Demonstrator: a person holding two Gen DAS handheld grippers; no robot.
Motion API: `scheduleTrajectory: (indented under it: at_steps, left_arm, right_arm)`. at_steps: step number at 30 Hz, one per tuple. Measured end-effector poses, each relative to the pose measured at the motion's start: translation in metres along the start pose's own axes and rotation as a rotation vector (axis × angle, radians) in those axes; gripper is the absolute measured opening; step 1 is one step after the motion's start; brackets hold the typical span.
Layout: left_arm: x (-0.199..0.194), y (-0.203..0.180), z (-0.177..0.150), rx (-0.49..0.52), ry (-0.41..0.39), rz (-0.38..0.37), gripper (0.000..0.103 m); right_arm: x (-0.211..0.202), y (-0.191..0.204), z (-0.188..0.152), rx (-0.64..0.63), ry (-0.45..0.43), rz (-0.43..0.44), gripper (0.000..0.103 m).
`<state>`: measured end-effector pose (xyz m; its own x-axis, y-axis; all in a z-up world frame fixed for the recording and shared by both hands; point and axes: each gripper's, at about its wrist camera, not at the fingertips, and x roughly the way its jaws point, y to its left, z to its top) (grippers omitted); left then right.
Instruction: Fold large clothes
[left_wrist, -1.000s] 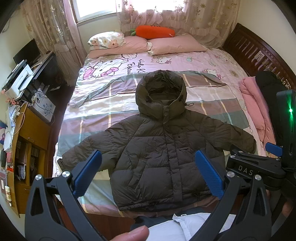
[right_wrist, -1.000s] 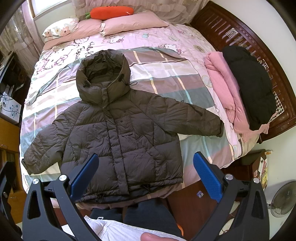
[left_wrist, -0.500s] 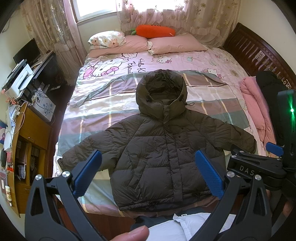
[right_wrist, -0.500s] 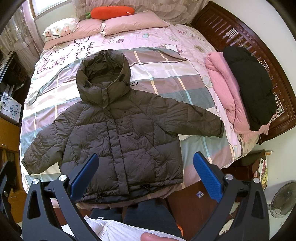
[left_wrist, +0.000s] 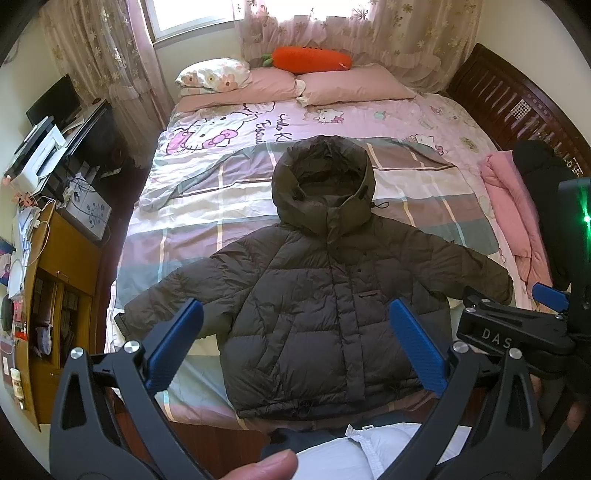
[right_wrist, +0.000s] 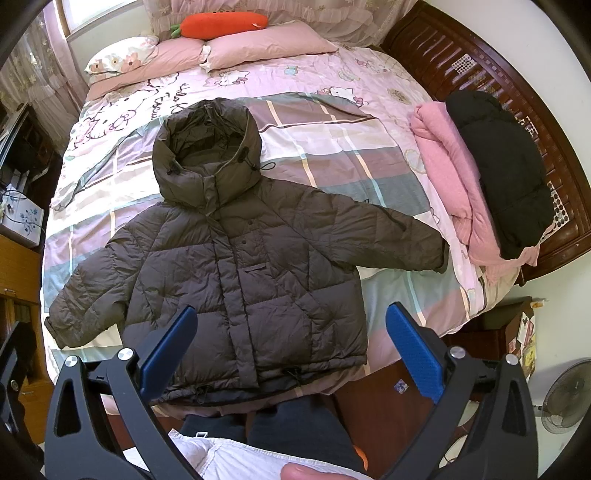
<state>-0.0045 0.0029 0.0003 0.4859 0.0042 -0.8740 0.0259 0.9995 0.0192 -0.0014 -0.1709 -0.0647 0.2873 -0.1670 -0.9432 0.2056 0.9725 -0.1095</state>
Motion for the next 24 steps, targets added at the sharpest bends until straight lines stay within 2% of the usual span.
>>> scheduleTrajectory:
  at_steps: [17, 24]
  left_arm:
    - [0.001, 0.000, 0.001, 0.000, 0.003, 0.000, 0.101]
    - [0.003, 0.009, -0.014, -0.008, 0.005, -0.001, 0.101]
  right_arm:
    - [0.001, 0.001, 0.000, 0.000, 0.000, 0.002, 0.102]
    - [0.001, 0.001, 0.000, 0.001, 0.001, 0.003, 0.102]
